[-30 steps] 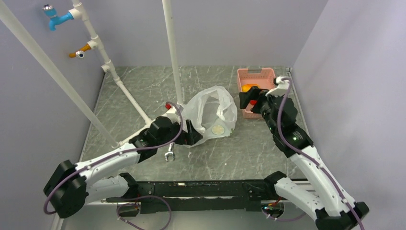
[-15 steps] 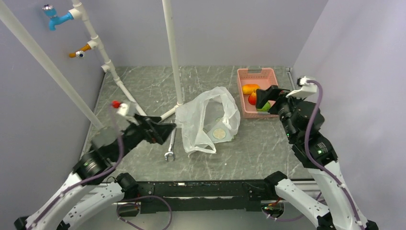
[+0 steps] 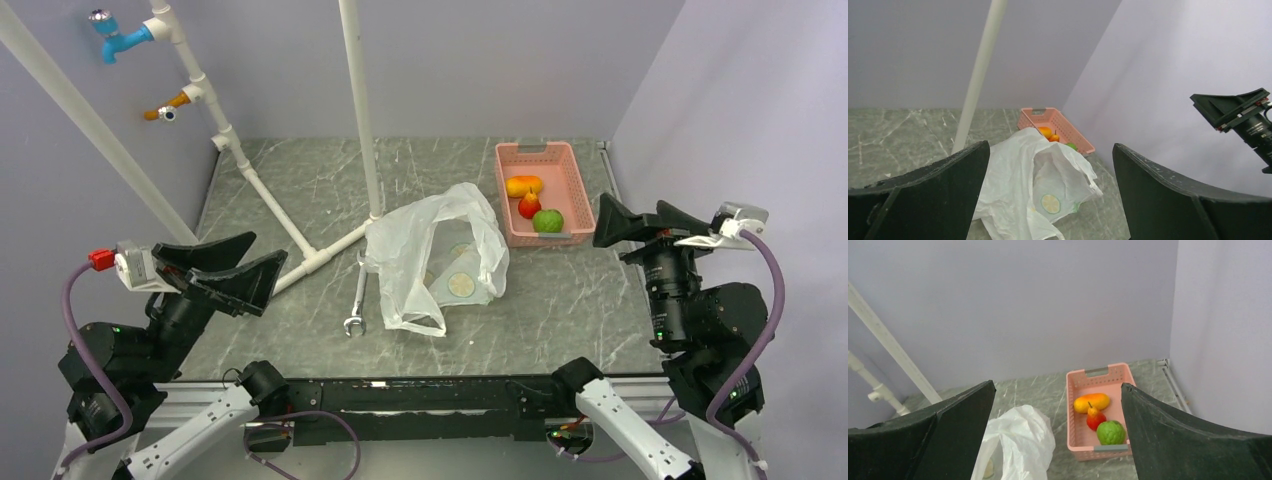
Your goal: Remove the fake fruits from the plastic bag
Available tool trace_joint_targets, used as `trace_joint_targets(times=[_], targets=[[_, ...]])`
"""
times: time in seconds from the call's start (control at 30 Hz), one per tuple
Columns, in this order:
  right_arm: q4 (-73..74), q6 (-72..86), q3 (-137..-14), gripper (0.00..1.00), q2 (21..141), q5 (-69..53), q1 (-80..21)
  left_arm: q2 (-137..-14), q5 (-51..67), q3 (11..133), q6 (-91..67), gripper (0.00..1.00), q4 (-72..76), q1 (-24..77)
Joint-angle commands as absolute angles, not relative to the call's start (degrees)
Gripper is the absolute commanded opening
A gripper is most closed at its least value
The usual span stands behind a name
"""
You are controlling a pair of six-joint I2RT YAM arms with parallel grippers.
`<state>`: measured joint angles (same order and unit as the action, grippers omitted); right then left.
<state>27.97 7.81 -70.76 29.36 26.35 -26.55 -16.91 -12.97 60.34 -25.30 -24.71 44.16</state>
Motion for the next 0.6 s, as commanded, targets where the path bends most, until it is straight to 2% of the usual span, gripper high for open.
trace_joint_targets(times=[0.0, 0.17, 0.47, 0.57], targets=[[26.8, 4.3, -72.6, 1.00, 31.2, 27.8, -26.6, -16.4, -14.7, 60.7, -23.2, 0.99, -25.2, 44.0], [27.0, 7.9, -73.0, 1.00, 33.0, 33.3, -26.6, -15.9, -15.8, 60.0, -23.5, 0.99, -25.3, 44.0], [27.4, 7.5, -71.9, 1.00, 32.1, 31.3, -26.6, -14.3, -18.1, 59.7, -23.3, 0.99, -26.3, 44.0], [30.2, 10.4, -74.1, 1.00, 33.8, 35.6, -26.6, -14.1, -18.3, 59.3, -23.3, 0.99, -26.3, 43.9]])
